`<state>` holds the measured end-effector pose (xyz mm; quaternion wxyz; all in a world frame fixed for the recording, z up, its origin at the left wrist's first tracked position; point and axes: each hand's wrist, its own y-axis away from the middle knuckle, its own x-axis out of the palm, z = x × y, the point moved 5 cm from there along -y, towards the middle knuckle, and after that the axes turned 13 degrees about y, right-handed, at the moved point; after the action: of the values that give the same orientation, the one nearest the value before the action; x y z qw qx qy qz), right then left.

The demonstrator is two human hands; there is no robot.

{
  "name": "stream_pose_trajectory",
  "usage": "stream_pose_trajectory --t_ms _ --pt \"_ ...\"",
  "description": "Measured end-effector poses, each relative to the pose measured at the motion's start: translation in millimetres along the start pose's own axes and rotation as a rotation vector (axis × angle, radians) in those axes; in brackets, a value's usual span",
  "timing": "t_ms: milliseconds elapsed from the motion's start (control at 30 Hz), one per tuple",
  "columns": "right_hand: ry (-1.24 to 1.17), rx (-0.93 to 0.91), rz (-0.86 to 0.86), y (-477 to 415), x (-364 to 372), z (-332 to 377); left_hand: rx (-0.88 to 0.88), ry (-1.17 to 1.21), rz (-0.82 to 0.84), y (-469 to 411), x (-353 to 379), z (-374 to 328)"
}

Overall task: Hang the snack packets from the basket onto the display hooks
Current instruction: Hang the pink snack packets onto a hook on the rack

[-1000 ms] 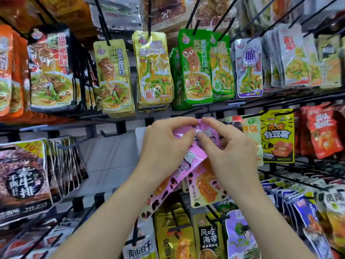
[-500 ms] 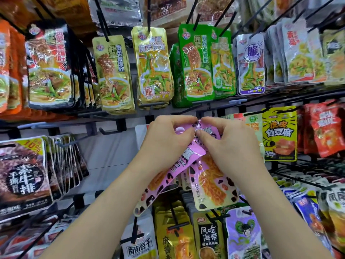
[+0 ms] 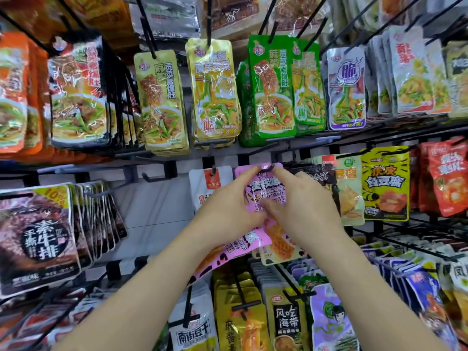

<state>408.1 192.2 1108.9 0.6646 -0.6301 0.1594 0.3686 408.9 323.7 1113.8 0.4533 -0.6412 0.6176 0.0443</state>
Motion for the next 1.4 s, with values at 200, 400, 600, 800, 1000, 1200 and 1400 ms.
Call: stream_pose_trajectory --t_ms 200,400,600,800,1000,1200,1400 --pt "0.177 -0.034 -0.023 -1.3 5.3 0.0 -0.019 -0.199 -0.069 -2.9 1.8 2.3" --pt "0.212 -0.109 0.015 -3.5 8.5 -0.4 -0.055 -0.389 -0.033 -3.5 1.5 6.1" --pt "0.186 -0.137 0.148 -7.7 12.1 -2.7 -0.083 -0.339 0.038 -11.4 7.9 14.4" --pt "0.041 -0.140 0.125 -9.9 10.6 -9.8 -0.114 -0.324 0.074 -23.4 -2.6 15.1" --pt "-0.025 -0.147 0.277 -34.3 11.2 -13.7 -0.099 -0.475 0.103 -36.7 -6.3 5.0" --pt "-0.025 -0.184 0.305 -48.3 10.7 -7.3 -0.115 -0.501 0.129 -41.2 -6.8 5.6" --pt "-0.021 -0.181 0.127 -33.9 6.0 -11.7 -0.082 -0.445 0.088 -35.2 -6.6 4.5"
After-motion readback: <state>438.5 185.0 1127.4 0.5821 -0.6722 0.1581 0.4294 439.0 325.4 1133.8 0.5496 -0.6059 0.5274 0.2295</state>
